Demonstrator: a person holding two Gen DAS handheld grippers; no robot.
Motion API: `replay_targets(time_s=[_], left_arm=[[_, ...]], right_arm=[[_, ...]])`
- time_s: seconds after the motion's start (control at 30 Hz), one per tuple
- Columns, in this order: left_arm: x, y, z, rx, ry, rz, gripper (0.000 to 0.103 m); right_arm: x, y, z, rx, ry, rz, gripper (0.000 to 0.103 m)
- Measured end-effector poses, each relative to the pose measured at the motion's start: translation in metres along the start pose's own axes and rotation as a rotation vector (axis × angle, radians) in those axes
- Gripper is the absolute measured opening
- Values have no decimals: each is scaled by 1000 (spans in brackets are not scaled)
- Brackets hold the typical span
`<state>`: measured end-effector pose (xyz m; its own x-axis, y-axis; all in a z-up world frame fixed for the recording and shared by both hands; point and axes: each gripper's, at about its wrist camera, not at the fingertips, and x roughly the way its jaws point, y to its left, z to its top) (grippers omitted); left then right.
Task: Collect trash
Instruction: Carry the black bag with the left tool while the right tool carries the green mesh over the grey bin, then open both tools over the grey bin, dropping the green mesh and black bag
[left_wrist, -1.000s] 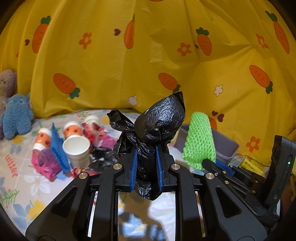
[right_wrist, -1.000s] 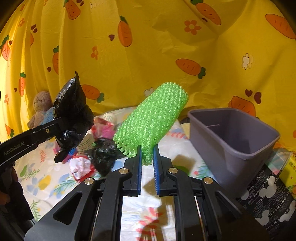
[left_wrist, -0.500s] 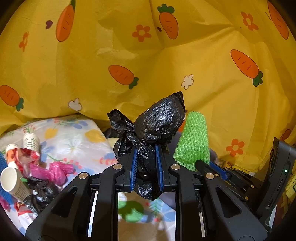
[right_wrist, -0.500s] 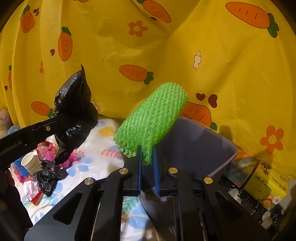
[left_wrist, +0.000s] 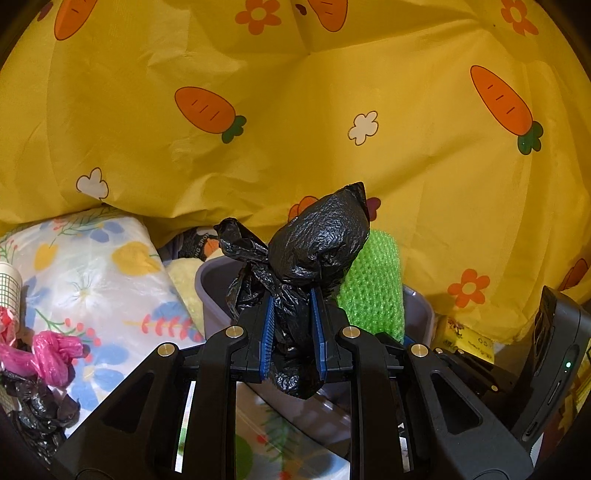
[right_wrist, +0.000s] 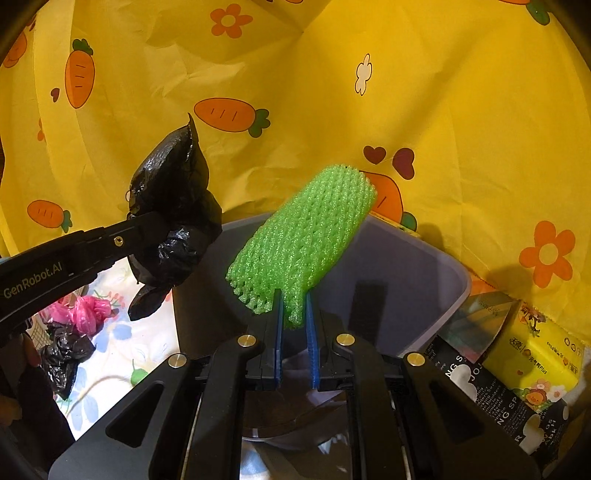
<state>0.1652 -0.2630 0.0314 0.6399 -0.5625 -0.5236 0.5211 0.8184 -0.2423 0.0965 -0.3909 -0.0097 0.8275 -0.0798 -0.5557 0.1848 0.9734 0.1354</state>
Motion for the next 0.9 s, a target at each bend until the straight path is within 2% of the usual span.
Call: replay_targets(time_s=[0.33,0.37,0.43,0.47,0.5,0.57,0.9], left_arm=[[24,-1,-2,-6,41,-35,18],[26,0,-2,-8,47,-39,22],[27,4,-2,-20,53,-40,44],[26,7,-3,-32,45,-29,64],[23,11,-3,-47,29,-26,73],[18,16,-2,-67,8,-23,76],[3,22,-5,-65,-7,22,79]], right_arm=[[14,-1,-3,10,26,-19,14],[16,-1,-3,10,28,-20,14],[18,-1,-4,11,31,-24,22],[19,-1,-4,12,30,-27,28],[19,-1,-5,12,28,-32,30],[20,-1,-5,14,28,-41,38],[20,2,-5,7,18,-68,45]])
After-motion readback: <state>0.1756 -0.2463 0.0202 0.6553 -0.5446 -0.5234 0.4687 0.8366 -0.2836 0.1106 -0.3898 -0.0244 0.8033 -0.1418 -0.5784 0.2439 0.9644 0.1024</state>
